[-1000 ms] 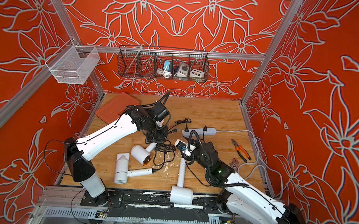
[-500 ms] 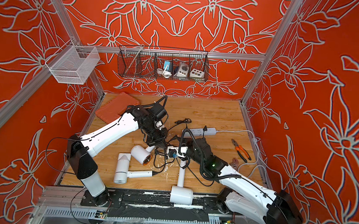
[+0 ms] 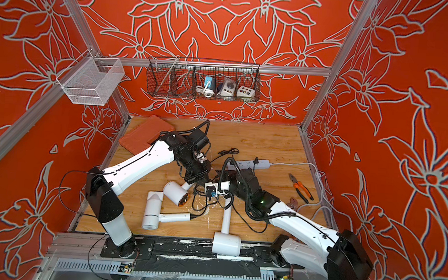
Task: Charge the blow dryers
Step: Pick up the plug from the center of the board.
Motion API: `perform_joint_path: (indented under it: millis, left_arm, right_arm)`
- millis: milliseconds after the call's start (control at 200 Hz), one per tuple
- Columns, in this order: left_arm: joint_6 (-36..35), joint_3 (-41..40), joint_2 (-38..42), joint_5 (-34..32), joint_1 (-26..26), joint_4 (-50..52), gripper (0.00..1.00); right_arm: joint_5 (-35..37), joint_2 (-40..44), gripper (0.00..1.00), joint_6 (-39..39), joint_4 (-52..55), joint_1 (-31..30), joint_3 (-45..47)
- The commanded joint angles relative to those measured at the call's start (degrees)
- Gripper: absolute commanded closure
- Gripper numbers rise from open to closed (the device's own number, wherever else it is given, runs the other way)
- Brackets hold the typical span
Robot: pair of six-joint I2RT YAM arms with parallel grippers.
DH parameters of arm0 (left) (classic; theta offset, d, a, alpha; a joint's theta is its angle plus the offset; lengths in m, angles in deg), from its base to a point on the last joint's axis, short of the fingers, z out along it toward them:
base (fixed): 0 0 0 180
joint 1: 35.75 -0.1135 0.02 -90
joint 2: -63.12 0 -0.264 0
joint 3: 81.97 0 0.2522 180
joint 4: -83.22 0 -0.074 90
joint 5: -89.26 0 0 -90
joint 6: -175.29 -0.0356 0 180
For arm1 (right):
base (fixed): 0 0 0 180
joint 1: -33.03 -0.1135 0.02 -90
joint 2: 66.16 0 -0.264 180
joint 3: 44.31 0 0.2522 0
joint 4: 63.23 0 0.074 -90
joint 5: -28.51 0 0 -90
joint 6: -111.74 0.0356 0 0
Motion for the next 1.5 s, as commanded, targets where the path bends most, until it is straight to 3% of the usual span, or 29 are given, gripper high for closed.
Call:
perform_joint_path:
  millis: [0, 335, 525, 601, 681, 721, 821, 906, 1036, 1496]
  left_arm:
    - [0.9, 1.42, -0.94, 4.33, -0.44, 1.78, 1.0]
    - [1.11, 1.87, 0.27, 6.5, -1.24, 1.78, 1.0]
    - [0.76, 1.51, 0.36, 8.53, -1.32, 1.78, 1.0]
    - [0.59, 1.77, 0.33, 9.51, -1.32, 1.78, 1.0]
    - [0.67, 2.01, 0.44, 9.97, -1.32, 1.78, 1.0]
    - [0.76, 2.19, 0.55, 9.93, -1.32, 1.78, 1.0]
    - [0.94, 2.32, 0.99, 10.19, -1.5, 1.78, 1.0]
    - [1.07, 2.32, 1.34, 10.35, -1.67, 1.78, 1.0]
    - [1.29, 2.49, 1.78, 10.7, -1.76, 1.78, 1.0]
    - [1.9, 2.15, 3.43, 9.93, -3.05, 1.86, 1.0]
  right_arm:
    - [0.72, -1.2, 0.55, -3.91, 1.07, -0.28, -1.88]
    - [-0.85, -2.48, 0.59, -2.0, 0.16, 0.06, -1.92]
    - [1.05, -3.3, 0.8, -2.21, -0.3, 0.03, -2.34]
    - [0.75, -3.46, 0.82, -2.05, -1.61, 0.06, -2.17]
    - [0.12, -3.74, 0.95, -2.0, -1.05, 0.05, -2.86]
    - [-0.1, -3.96, 0.97, -2.0, -0.7, 0.03, -3.23]
    - [-0.28, -4.13, 0.95, -1.68, -0.81, 0.03, -3.12]
    - [0.19, -4.15, 0.8, -1.52, -0.86, 0.04, -2.79]
    - [2.09, -4.87, 0.72, -1.39, -3.24, 0.11, -1.89]
    - [6.41, -3.74, 0.75, -2.63, -1.88, 0.4, -1.7]
